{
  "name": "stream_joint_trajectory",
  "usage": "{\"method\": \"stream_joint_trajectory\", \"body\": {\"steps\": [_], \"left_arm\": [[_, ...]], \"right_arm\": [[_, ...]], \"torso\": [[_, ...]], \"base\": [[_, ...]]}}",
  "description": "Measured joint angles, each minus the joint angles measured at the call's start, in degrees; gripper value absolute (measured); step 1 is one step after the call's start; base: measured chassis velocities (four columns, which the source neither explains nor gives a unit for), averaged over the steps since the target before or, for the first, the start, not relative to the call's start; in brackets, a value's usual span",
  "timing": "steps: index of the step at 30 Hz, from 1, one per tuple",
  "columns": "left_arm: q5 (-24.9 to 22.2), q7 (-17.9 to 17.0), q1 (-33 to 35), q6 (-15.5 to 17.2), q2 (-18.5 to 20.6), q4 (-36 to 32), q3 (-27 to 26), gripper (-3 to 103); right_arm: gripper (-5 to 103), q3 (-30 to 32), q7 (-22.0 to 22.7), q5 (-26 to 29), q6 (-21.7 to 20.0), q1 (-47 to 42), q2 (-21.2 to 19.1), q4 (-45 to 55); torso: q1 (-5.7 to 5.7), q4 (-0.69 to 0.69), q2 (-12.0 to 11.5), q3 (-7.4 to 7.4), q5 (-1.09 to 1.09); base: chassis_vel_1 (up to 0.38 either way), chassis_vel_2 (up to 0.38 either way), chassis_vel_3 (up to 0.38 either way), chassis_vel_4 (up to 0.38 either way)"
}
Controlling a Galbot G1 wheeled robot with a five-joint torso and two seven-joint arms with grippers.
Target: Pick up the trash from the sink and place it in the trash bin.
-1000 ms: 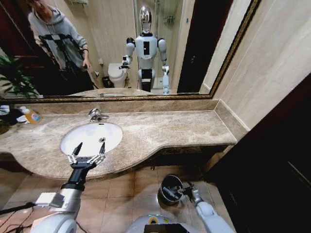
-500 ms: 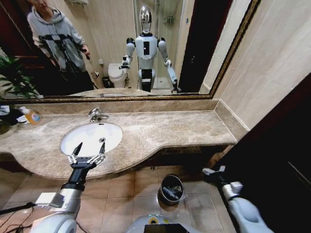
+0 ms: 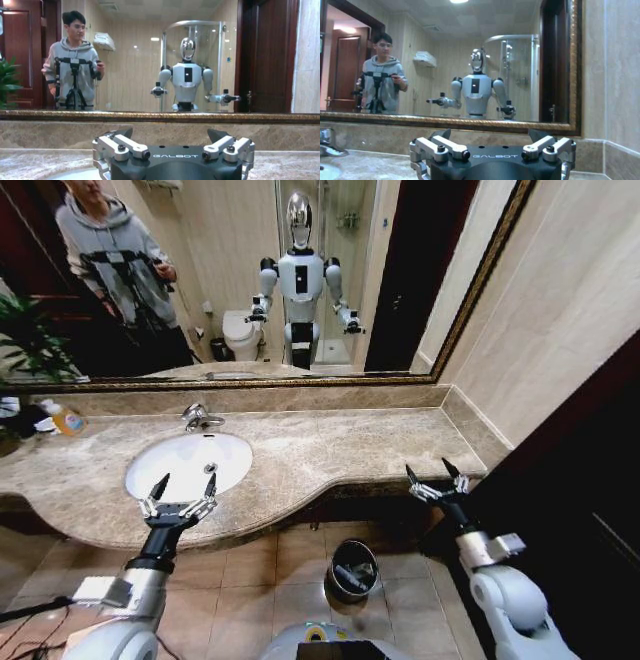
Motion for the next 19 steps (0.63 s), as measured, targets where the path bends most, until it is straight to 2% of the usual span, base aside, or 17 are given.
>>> {"method": "stream_joint_trajectory", "body": {"steps": [5, 19], "left_arm": [[0.0, 0.0, 0.0, 0.0, 0.0, 0.0, 0.0, 100], [0.0, 0.0, 0.0, 0.0, 0.0, 0.0, 0.0, 100]], "right_arm": [[100, -0.7, 1.5, -1.8, -1.4, -1.1, 0.6, 2.9], [100, -2.3, 1.6, -4.7, -2.5, -3.4, 0.1, 4.2]], "torso": [[0.00, 0.00, 0.0, 0.00, 0.00], [0.00, -0.01, 0.0, 0.00, 0.00]], "base": [[0.000, 0.000, 0.000, 0.000], [0.000, 0.000, 0.000, 0.000]]}}
